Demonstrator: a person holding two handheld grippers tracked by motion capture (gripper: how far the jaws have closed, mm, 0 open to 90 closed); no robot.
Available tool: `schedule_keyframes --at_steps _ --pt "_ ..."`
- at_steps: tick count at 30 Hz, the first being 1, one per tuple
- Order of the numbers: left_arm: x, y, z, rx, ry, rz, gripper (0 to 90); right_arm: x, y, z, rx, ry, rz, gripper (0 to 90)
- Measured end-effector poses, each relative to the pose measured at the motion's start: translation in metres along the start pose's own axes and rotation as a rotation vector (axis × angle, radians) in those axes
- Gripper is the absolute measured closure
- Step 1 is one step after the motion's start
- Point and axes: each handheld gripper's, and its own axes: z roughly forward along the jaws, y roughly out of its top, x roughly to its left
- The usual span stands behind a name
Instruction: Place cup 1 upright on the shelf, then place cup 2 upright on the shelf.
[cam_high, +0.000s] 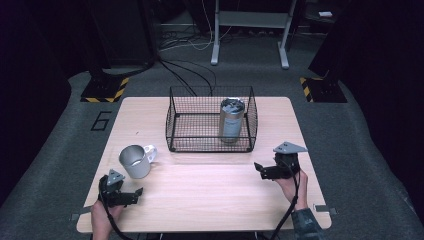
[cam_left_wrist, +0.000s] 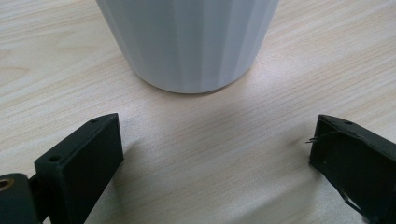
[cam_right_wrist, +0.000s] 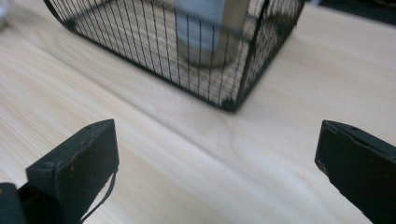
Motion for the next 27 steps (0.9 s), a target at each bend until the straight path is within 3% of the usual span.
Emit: schedule_keyframes --at_steps 5,11,14,16,20,27 --pt "0.000 0.000 0.000 -0.005 0.003 -0.002 2.4 -0.002 -0.040 0.010 0.075 -0.025 0.054 0.0" --pt "0.000 0.000 0.001 -0.010 0.005 -0.002 2.4 -0.006 -0.072 0.017 0.107 -0.050 0.098 0.0" --pt "0.000 0.000 0.000 -0.002 0.002 -0.002 2.4 -0.008 -0.079 0.018 0.117 -0.060 0.105 0.0" --pt "0.000 0.000 0.000 -0.001 0.000 -0.002 2.4 -0.008 -0.080 0.018 0.112 -0.072 0.083 0.0" --pt "0.000 0.000 0.000 -0.001 -0.001 -0.004 2.3 -0.007 -0.079 0.020 0.150 -0.076 0.074 0.0" --pt "-0.002 -0.001 0.000 -0.004 0.031 -0.028 2.1 -0.007 -0.079 0.021 0.144 -0.074 0.074 0.0"
